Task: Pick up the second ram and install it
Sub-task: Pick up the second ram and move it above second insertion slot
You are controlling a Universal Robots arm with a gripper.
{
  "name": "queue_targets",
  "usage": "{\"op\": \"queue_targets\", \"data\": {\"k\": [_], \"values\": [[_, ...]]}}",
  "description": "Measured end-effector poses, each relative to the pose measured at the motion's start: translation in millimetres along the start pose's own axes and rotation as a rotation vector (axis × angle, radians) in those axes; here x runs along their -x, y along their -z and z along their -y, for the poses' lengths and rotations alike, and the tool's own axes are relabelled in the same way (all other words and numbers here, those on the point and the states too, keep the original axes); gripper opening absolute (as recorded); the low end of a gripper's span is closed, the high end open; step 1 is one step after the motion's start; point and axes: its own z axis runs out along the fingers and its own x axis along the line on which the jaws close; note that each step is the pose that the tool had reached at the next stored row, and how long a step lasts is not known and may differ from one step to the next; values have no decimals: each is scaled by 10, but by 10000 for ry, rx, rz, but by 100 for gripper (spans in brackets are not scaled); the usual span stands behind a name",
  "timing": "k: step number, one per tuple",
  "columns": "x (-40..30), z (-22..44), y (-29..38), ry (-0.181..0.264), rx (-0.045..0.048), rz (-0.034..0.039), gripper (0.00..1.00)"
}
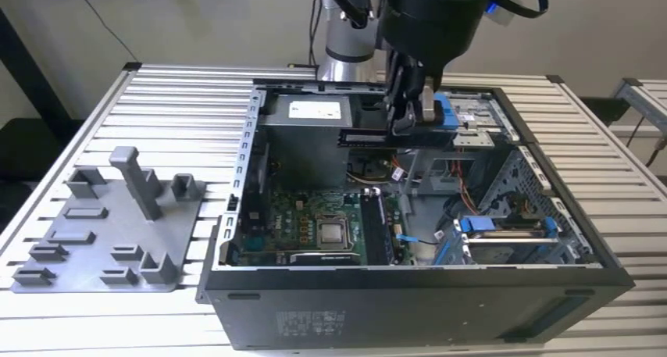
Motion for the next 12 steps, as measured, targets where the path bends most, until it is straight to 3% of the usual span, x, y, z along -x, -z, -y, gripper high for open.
{"op": "queue_targets", "data": {"k": [8,12], "values": [[11,17,-4,0,-1,0,14],[52,32,-8,0,-1,-1,14]]}}
